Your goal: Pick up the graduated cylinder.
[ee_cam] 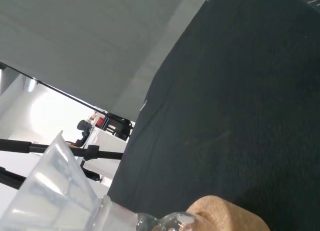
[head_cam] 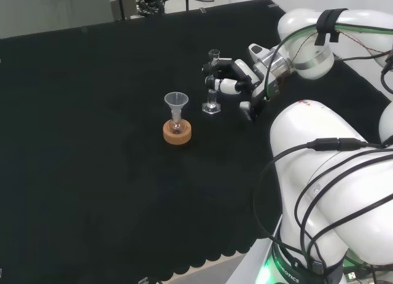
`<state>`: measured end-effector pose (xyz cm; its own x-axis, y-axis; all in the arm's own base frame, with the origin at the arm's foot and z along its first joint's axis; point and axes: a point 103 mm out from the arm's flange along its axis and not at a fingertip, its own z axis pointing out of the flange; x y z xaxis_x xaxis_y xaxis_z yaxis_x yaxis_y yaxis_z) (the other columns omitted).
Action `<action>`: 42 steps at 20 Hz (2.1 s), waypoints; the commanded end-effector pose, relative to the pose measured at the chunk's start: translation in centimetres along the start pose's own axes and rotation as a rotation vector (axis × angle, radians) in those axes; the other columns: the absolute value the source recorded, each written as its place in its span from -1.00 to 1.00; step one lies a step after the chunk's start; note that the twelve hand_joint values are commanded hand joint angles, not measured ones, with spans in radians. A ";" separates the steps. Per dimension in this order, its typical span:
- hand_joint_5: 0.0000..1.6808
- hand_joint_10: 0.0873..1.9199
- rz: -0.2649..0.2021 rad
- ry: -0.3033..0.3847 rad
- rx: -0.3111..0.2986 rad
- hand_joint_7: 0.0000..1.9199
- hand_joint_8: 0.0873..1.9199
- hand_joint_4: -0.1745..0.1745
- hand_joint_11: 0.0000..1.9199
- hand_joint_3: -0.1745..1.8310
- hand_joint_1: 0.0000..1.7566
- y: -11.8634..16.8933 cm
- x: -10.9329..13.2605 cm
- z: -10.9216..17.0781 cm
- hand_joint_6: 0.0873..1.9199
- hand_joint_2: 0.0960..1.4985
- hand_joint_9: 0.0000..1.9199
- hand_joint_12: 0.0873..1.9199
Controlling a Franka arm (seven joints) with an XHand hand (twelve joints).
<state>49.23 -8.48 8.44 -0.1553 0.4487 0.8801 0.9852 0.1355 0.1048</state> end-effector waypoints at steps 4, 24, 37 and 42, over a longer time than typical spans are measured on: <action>-0.18 -0.74 -0.012 0.038 -0.011 -0.37 -0.47 -0.20 -0.29 -1.00 0.28 0.0 0.0 0.2 -0.30 0.43 -0.05 0.11; 0.08 -0.76 0.008 0.038 -0.098 -0.17 -0.40 -0.19 -0.03 -0.92 0.25 -0.2 -0.2 0.0 -0.10 0.49 0.16 0.00; 0.10 -0.96 -0.060 -0.281 0.018 0.04 -0.41 -0.39 0.31 -0.83 0.25 0.7 3.1 -2.5 0.09 0.50 0.42 -0.21; 0.13 -1.00 -0.077 -0.409 0.072 0.12 -0.48 -0.40 0.37 -0.83 0.26 0.8 4.7 -3.6 0.05 0.48 0.48 -0.25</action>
<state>49.72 -9.45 12.29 -0.2294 0.6591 0.7162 0.9728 0.1788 0.1471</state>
